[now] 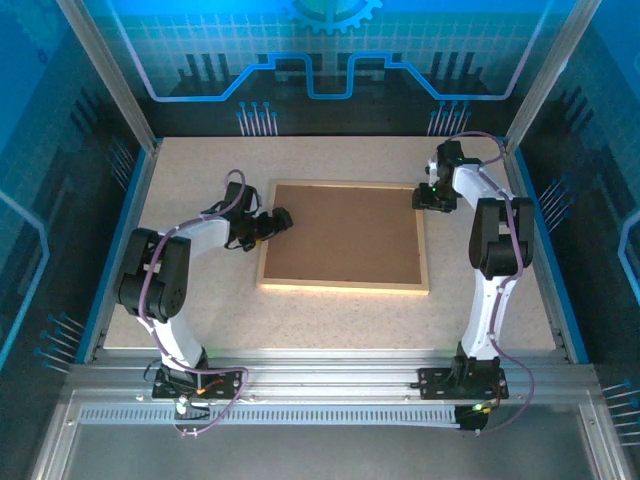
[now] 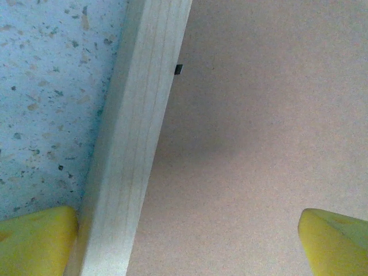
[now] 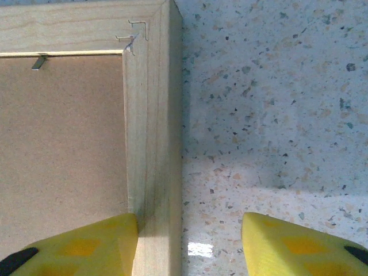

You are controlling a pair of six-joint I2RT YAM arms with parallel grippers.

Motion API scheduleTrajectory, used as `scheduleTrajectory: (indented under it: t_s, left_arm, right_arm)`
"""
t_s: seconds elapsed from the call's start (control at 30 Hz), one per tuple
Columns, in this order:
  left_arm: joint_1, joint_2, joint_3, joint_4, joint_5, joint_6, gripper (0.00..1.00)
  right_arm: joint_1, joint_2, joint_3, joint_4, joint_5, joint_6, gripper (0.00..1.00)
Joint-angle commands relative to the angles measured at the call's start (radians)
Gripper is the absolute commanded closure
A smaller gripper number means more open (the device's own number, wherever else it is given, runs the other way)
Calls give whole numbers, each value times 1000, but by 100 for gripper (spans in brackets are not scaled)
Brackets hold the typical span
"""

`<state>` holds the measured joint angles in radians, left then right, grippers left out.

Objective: Put the photo into the frame

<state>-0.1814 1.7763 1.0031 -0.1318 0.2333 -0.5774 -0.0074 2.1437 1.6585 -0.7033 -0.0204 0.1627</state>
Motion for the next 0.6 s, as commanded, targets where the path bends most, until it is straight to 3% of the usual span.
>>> scheduleTrajectory:
  t_s: [0.0,0.57]
  left_arm:
    - [-25,34,9,7,46,-9,1]
    - [-73,105,59,21,75,-19,1]
  right_arm:
    - [24,46,21,-31,11,-15,47]
    - [116,153,104,-125,14,-61,47]
